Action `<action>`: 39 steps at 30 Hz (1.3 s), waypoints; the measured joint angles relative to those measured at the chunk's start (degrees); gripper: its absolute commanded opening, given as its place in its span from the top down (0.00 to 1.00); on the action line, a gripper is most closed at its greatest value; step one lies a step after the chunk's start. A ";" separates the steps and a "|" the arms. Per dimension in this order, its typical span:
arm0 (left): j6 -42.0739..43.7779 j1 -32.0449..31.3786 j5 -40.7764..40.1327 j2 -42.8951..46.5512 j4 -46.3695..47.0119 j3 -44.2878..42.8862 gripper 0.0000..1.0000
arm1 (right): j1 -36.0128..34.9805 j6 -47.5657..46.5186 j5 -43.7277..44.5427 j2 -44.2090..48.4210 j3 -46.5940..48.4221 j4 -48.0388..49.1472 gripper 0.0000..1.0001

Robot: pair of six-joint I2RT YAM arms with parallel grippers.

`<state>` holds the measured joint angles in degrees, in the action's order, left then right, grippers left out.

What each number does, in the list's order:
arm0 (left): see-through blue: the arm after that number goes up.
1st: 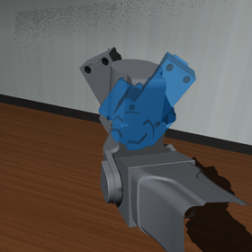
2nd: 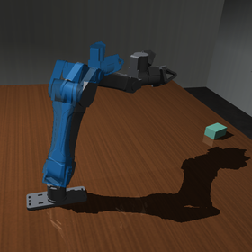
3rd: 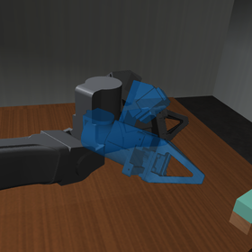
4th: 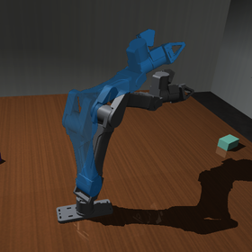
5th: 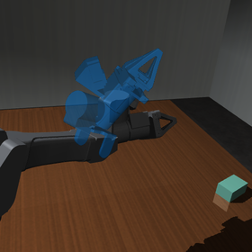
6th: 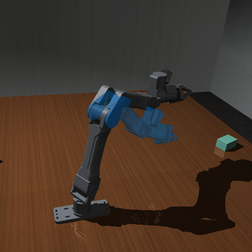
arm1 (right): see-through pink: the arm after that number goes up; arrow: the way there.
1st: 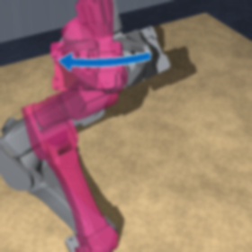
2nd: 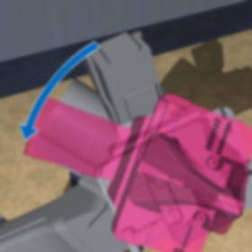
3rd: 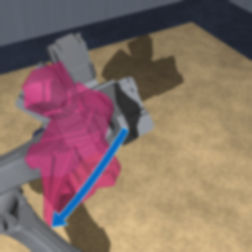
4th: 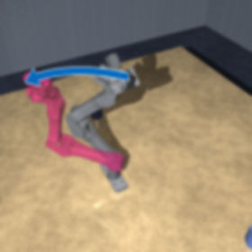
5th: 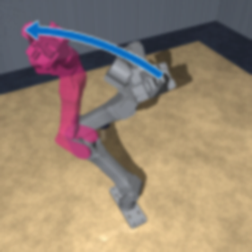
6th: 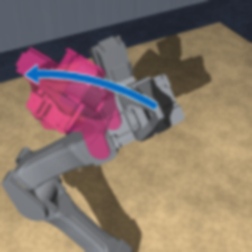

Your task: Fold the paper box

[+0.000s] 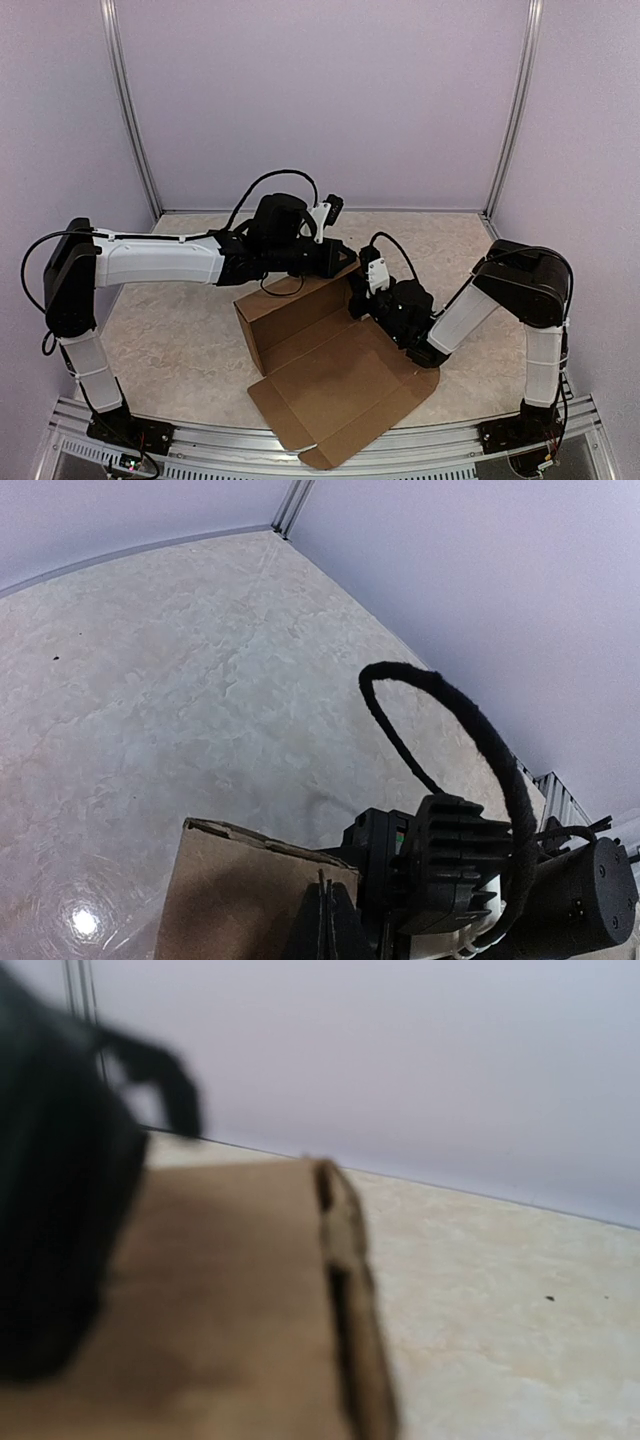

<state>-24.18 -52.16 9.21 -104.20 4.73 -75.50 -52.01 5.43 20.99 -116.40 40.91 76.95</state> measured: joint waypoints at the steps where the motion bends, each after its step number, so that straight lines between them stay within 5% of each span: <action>1: 0.00 0.00 0.00 0.02 -0.04 0.00 1.00 | 0.00 -0.02 -0.04 0.00 0.02 0.00 1.00; 6: -0.02 0.11 0.02 0.15 -0.24 0.00 1.00 | 0.00 -0.04 -0.22 -0.02 0.02 -0.02 1.00; 10: -0.02 0.24 0.04 0.39 -0.87 0.00 1.00 | 0.00 0.35 -0.52 -0.07 0.02 0.04 0.77; 15: -0.02 0.50 0.26 0.57 -1.42 0.00 1.00 | 0.00 1.05 0.04 -0.72 -0.31 0.11 0.73; 22: -0.02 0.70 0.48 0.59 -1.49 0.00 1.00 | 0.00 1.90 0.72 -1.75 -1.44 0.11 0.81; 24: -0.02 0.72 0.48 0.59 -1.49 0.00 1.00 | 0.00 2.05 0.72 -1.79 -1.44 0.13 1.00; 27: -0.02 0.76 0.48 0.63 -1.51 0.02 1.00 | -0.13 1.88 0.02 -1.81 -1.46 0.17 1.00; 34: 1.38 1.09 -0.33 1.73 -4.31 0.04 0.65 | -0.11 1.51 -0.39 -1.81 -1.51 0.26 1.00; 39: 3.56 3.34 -1.84 5.90 -10.49 0.07 0.54 | -0.02 1.46 -0.46 -1.81 -2.49 1.42 1.00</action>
<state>-20.62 -48.82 7.38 -98.30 -5.76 -75.44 -52.03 6.90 20.53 -118.21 38.41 78.37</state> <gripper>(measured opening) 0.412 0.014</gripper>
